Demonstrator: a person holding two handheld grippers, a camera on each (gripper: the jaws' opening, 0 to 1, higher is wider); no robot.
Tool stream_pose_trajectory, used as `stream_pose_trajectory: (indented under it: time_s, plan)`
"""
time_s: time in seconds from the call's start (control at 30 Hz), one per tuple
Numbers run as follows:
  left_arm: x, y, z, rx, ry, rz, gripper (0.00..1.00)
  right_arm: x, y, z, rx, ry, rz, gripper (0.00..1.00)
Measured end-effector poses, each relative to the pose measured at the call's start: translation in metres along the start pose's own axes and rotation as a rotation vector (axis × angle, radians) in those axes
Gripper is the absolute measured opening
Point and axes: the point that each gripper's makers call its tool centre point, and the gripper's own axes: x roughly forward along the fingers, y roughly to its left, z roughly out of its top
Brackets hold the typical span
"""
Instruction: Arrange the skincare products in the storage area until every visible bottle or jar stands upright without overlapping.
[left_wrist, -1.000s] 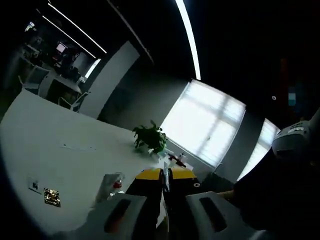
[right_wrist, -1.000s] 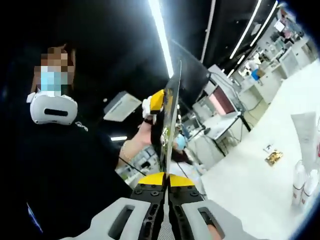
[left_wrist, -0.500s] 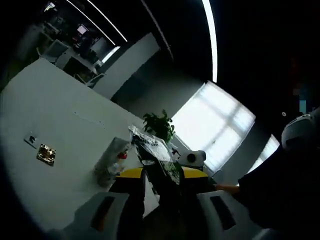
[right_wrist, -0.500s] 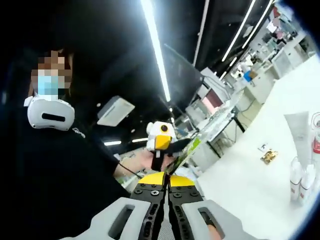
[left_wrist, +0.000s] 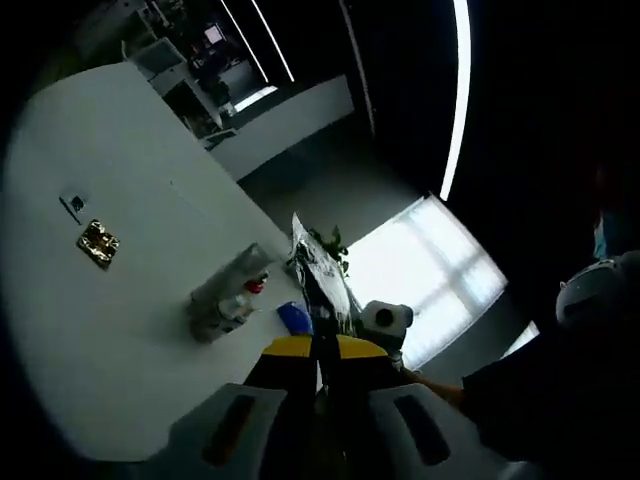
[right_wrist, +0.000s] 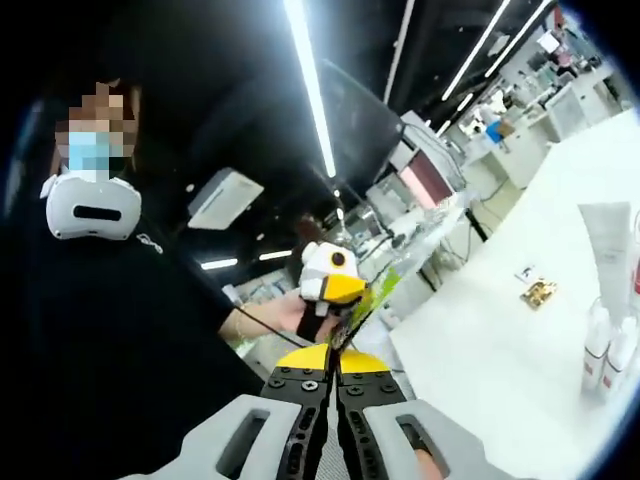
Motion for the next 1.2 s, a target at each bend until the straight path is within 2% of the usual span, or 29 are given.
stream_pose_trajectory:
  time_s: [0.17,0.23,0.27,0.33,0.43,0.53,0.6,0.7,0.73,0.77,0.83,0.9,0.97,1.1,1.2]
  plan:
    - [-0.003,0.005,-0.002,-0.006,0.004,0.011,0.0,0.001,-0.006,-0.006,0.033,0.013,-0.015,0.0]
    - [-0.005,-0.001,-0.003,-0.033,0.005,-0.019,0.0,0.0,-0.016,-0.012,0.063,0.035,-0.061,0.0]
    - [-0.004,-0.003,-0.006,-0.002,0.014,-0.017,0.0,-0.001,-0.021,-0.014,0.068,0.045,-0.074,0.0]
    - [-0.002,-0.002,-0.011,0.007,0.042,0.006,0.0,0.0,-0.026,-0.02,0.082,0.066,-0.095,0.0]
    - [-0.003,-0.001,-0.011,0.01,0.041,0.011,0.0,0.002,-0.027,-0.023,0.088,0.061,-0.096,0.0]
    - [-0.005,-0.004,-0.007,0.013,0.013,-0.011,0.0,0.004,-0.023,-0.018,0.128,0.014,-0.076,0.0]
    - [-0.004,-0.016,-0.005,0.01,-0.011,-0.077,0.0,0.005,-0.015,-0.014,0.154,-0.008,-0.028,0.0]
    - [0.002,-0.024,-0.027,0.053,0.101,-0.106,0.15,0.009,-0.002,-0.001,0.181,-0.06,0.046,0.0]
    - [0.007,-0.025,-0.034,0.086,0.132,-0.094,0.14,0.01,-0.003,0.0,0.173,-0.053,0.037,0.0]
    - [0.009,-0.023,-0.035,0.114,0.133,-0.077,0.05,0.013,-0.002,0.0,0.169,-0.039,0.041,0.0]
    - [0.011,-0.023,-0.028,0.042,0.086,-0.085,0.01,0.012,-0.008,0.0,0.144,-0.04,0.01,0.0]
    - [0.012,-0.021,-0.024,0.029,0.074,-0.094,0.0,0.011,-0.007,0.001,0.159,-0.046,0.02,0.0]
    - [0.013,-0.021,-0.027,0.046,0.087,-0.079,0.0,0.011,-0.009,-0.002,0.149,-0.034,0.004,0.0]
    - [0.014,-0.016,-0.031,0.025,0.1,-0.053,0.0,0.012,-0.013,-0.008,0.158,-0.03,-0.016,0.0]
    - [0.013,-0.007,-0.035,-0.001,0.104,-0.012,0.0,0.013,-0.022,-0.014,0.157,-0.008,-0.063,0.0]
